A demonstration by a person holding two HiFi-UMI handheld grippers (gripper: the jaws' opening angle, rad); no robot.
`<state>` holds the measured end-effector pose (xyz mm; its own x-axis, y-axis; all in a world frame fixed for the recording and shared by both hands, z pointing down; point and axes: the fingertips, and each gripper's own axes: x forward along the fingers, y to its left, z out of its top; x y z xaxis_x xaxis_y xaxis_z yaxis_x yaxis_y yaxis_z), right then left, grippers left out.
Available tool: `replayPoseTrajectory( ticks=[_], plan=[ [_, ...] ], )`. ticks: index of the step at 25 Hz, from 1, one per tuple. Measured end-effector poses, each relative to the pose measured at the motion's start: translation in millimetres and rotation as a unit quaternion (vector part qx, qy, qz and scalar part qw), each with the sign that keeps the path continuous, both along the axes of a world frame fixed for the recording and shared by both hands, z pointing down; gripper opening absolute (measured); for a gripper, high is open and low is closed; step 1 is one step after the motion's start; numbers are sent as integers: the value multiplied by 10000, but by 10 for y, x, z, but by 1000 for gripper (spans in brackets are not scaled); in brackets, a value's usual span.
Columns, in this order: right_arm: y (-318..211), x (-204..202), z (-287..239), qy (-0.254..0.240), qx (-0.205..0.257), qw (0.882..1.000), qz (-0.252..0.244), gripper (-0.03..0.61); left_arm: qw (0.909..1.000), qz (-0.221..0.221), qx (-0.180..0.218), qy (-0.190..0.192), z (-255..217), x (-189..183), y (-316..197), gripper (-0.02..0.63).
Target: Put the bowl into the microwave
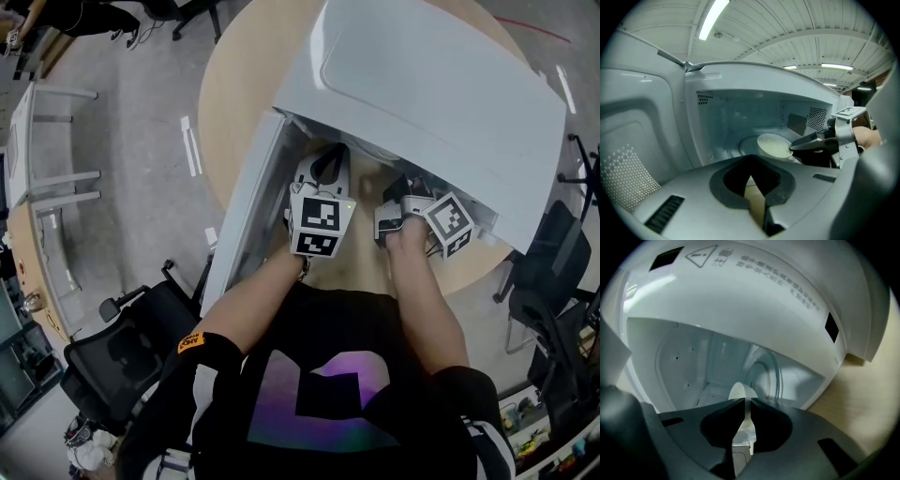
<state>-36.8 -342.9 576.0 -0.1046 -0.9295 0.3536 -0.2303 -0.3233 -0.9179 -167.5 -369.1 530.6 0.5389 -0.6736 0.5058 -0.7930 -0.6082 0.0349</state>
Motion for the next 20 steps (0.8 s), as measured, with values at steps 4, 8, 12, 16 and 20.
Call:
replayPoseTrajectory(
  ticks=[4,8,12,16,20],
  plan=[
    [-19,21,6,46,43,10000,74,51,10000,-7,-19,-5,26,-4,0,46],
    [-19,37,5,111,88,9998,134,51,10000,-6,-30,0,38,8,26,46],
    [-25,53,-5,160,163,9996,192,52,10000,-12,-21,18,36,21,43,46],
    [-83,75,-41,236,317,9990,221,52,10000,-8,-27,45,21,22,51,46],
    [-127,102,-62,387,417,9982,190,52,10000,-20,-30,62,14,13,56,46]
  ],
)
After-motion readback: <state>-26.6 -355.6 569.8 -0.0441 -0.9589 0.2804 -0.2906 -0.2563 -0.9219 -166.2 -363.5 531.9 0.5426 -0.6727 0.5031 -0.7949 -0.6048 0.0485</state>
